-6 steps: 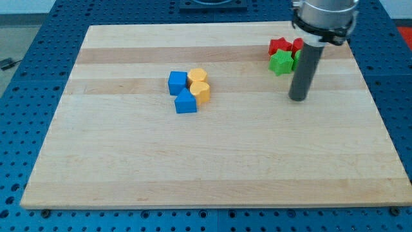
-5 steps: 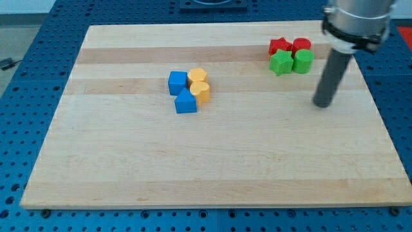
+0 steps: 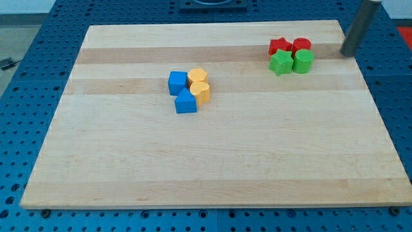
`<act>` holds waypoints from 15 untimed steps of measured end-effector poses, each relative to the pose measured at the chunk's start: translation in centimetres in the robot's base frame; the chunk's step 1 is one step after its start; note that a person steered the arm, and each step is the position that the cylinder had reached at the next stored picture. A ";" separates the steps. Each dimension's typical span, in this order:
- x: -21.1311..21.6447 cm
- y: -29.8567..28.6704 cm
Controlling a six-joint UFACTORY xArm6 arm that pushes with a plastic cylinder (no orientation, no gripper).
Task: Move the red star towards top left side
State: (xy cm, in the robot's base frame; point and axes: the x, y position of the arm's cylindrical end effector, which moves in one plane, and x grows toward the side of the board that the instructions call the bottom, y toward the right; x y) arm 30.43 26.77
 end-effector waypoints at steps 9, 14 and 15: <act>-0.6 -17.6; -5.8 -33.5; -6.8 -34.2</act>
State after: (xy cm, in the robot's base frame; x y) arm 23.63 -7.44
